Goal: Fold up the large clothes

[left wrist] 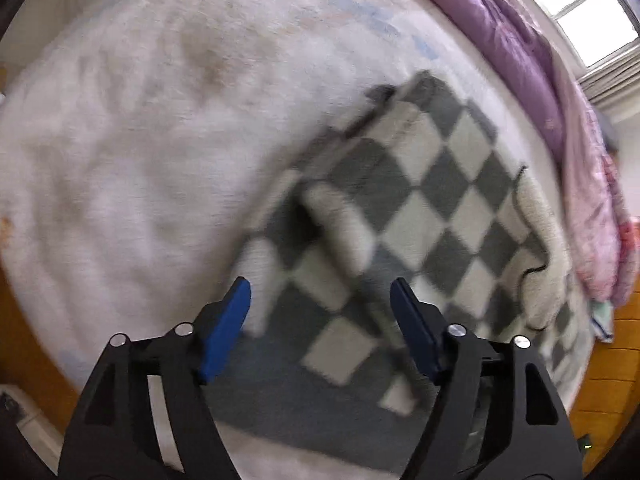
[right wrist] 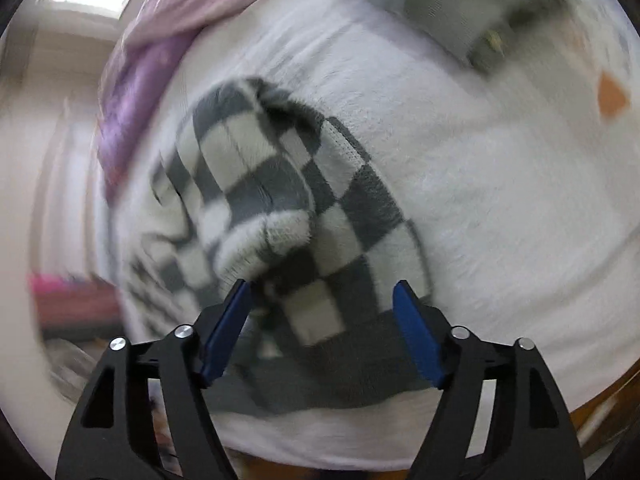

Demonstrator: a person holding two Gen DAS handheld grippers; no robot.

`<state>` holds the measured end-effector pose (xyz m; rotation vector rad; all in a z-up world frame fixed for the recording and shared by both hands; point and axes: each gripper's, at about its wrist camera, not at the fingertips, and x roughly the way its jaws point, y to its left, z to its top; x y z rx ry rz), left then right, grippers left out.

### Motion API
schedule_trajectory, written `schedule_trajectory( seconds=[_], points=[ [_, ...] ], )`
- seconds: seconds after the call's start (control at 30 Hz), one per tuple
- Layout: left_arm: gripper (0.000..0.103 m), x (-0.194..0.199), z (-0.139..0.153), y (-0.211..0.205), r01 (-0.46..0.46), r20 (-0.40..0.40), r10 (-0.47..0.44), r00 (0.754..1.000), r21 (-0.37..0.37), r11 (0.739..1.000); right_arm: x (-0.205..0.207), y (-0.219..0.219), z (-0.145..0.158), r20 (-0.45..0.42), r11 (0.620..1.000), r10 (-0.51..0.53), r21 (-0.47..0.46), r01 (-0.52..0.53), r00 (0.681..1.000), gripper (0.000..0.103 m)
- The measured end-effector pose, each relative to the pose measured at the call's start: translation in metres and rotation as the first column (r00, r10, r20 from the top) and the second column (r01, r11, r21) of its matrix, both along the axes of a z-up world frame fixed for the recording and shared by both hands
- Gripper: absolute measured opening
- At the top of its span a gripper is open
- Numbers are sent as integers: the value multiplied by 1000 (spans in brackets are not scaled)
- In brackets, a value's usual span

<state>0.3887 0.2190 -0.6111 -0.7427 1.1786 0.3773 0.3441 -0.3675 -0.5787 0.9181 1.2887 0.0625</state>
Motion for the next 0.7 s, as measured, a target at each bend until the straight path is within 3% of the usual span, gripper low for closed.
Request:
schedule_trajectory(
  seconds=[0.13,0.2,0.27,0.33,0.37,0.4,0.43,0.47,0.57,0.7],
  points=[
    [77,31,-20,6,23,18,-22,1000,-45,999,5,1,-13,15,960,-221,178,215,975,77],
    [78,42,-33,12,18,0,-18,1000,-83,996,11,7,-26,-19,937,-277,217,275,961,78],
    [74,53,-43,15,37,-34,-39,999,-65,997,18,11,-38,-13,916,-326,243,319,945,78],
    [54,63,-45,13,82,-50,-84,995,-40,996,22,13,-44,-7,922,-348,179,344,937,75],
    [44,66,-44,12,100,-49,-102,994,-44,994,26,15,-46,10,922,-351,179,344,936,56],
    [24,67,-42,12,118,-55,-120,991,-29,993,30,17,-45,19,928,-343,160,336,939,46],
    [19,68,-39,13,135,-54,-136,989,-32,990,32,19,-43,30,932,-334,157,326,942,31],
    [16,67,-36,14,147,-50,-149,988,-42,988,37,21,-35,46,945,-309,129,301,950,26],
    [14,55,-7,21,193,-5,-194,981,-77,978,43,24,-2,115,978,-207,13,207,972,22],
    [13,27,34,35,232,14,-232,973,-82,969,24,27,46,164,988,-87,-114,106,983,21]
  ],
)
